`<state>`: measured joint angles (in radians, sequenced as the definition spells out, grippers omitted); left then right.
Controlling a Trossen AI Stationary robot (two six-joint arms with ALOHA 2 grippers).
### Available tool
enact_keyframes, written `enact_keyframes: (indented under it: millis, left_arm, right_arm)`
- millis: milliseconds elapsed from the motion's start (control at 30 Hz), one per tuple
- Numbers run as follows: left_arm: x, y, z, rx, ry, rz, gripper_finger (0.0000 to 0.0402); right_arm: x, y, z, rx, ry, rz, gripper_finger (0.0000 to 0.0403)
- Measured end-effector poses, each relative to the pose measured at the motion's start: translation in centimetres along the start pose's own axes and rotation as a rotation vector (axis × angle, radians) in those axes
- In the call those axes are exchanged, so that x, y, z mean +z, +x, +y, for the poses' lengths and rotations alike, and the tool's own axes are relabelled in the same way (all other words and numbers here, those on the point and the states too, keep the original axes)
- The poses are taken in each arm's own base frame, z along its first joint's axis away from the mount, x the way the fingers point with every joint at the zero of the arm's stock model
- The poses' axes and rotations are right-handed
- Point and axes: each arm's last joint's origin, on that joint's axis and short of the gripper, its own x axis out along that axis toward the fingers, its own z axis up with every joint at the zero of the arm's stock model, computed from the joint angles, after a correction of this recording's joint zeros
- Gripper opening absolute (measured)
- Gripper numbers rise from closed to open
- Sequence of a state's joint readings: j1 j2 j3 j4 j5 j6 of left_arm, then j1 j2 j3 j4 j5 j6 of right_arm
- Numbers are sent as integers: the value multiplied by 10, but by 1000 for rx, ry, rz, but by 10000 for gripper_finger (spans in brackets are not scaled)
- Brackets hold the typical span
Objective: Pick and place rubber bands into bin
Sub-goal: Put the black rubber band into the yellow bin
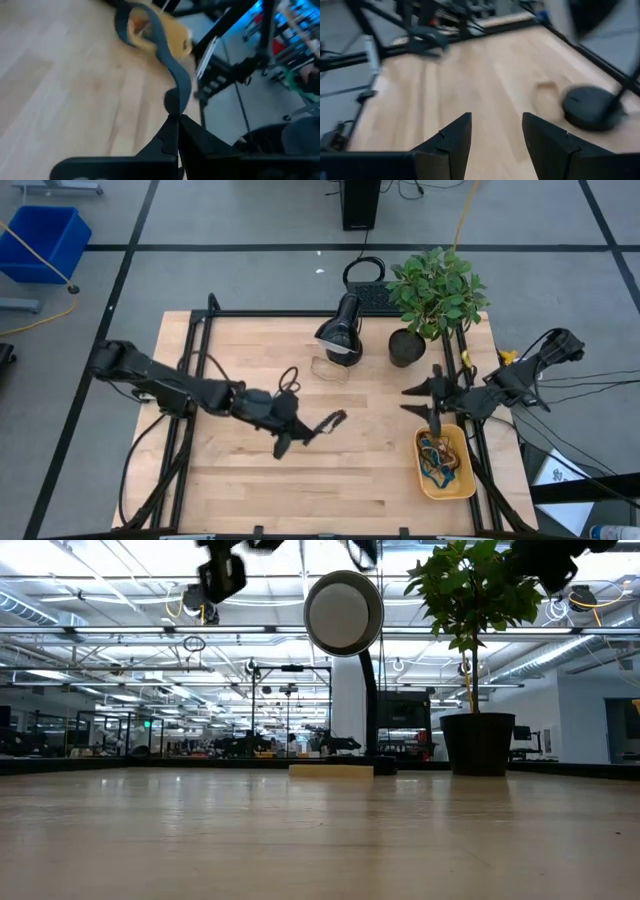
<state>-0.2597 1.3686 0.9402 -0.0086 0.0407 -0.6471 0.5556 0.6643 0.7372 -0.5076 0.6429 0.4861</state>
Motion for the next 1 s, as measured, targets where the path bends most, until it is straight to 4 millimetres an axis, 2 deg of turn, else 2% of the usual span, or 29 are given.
enact_keyframes:
  millis: [100,233,467,700,1000]
  left_arm:
    - [-2,16,-7,-34,56,-84,8]
    - [-6,34,-8,-35,123,-146,5]
    - [-3,53,-3,-30,214,-285,4]
    - [3,56,-1,14,297,-375,6]
    - [5,55,-2,21,334,-409,6]
  right_arm:
    - [0,8,9,80,-51,-39,169]
    - [-3,21,20,173,-105,-128,168]
    - [-12,39,31,227,-108,-311,167]
    - [-27,52,34,252,-88,-471,164]
    - [-37,67,40,252,-54,-446,163]
